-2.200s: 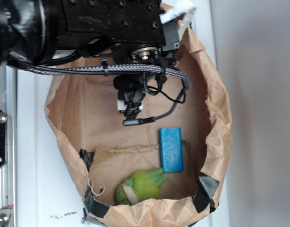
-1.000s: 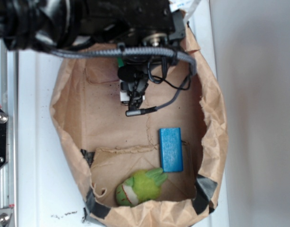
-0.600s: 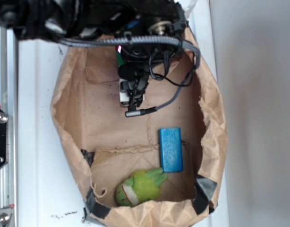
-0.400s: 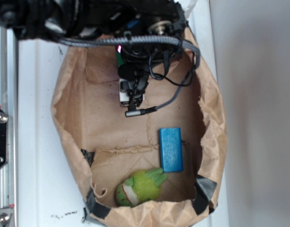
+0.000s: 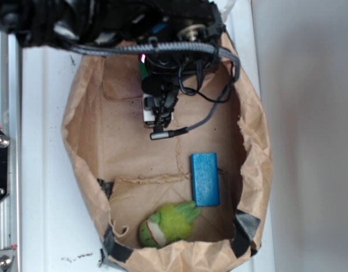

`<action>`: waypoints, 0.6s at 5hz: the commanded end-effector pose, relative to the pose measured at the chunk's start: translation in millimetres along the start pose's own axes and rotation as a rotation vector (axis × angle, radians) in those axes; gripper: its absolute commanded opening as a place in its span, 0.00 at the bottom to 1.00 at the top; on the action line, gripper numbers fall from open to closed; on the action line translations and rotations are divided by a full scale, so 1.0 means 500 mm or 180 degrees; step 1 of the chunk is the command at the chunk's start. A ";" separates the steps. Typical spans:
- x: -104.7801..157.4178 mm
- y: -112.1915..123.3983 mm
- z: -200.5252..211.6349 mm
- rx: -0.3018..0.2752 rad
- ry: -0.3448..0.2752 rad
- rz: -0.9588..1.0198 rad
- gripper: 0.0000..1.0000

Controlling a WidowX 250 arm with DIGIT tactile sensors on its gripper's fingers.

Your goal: Grab the green block.

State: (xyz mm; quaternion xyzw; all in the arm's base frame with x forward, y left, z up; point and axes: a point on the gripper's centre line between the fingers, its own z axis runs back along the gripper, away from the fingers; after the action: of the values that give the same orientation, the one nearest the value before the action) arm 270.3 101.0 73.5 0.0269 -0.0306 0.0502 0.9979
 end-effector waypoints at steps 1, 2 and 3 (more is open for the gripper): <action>0.016 0.026 0.033 0.0058 -0.0191 0.0072 1.00; 0.038 0.055 0.004 0.0120 -0.0259 0.0159 1.00; 0.057 0.081 -0.008 0.0096 -0.0238 0.0256 1.00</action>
State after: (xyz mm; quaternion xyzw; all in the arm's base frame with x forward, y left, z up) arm 290.4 128.4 55.6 0.0310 -0.0376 0.0775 0.9958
